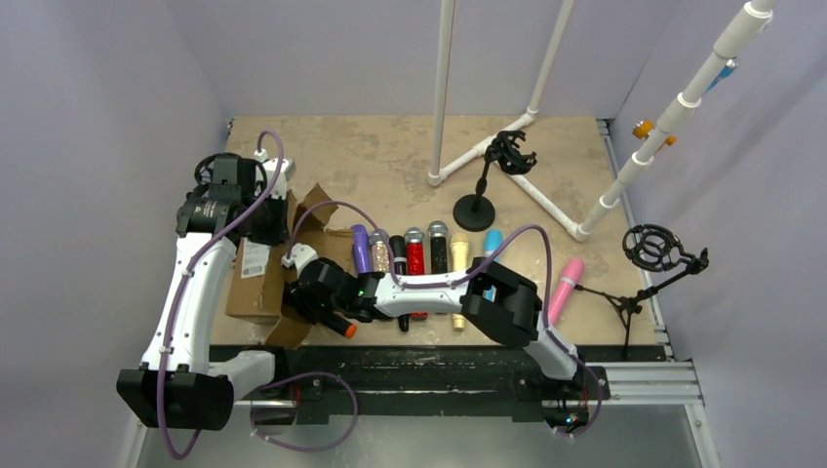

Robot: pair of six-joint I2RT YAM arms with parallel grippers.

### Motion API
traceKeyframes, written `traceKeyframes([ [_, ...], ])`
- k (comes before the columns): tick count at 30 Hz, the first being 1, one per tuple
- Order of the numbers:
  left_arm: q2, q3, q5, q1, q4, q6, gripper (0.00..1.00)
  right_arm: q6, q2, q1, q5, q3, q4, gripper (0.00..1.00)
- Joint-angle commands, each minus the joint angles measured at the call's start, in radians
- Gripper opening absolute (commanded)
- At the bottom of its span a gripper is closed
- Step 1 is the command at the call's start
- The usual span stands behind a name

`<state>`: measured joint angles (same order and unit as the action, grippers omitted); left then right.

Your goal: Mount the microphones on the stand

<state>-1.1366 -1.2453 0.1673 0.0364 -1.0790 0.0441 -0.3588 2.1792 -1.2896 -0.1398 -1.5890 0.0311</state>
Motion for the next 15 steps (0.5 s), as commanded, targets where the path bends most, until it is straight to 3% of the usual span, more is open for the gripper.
traceKeyframes([
  [1,0.031,-0.022,-0.008,0.003,0.025,-0.007,0.0,-0.036,-0.138,-0.005,-0.018,0.028,0.018,0.0],
  [8,0.019,-0.06,-0.006,0.005,0.029,-0.011,0.0,-0.147,-0.265,0.005,-0.033,0.051,0.077,0.0],
  [15,-0.022,-0.122,0.011,0.019,0.053,-0.019,0.0,-0.242,-0.411,0.047,-0.036,0.19,0.087,0.0],
])
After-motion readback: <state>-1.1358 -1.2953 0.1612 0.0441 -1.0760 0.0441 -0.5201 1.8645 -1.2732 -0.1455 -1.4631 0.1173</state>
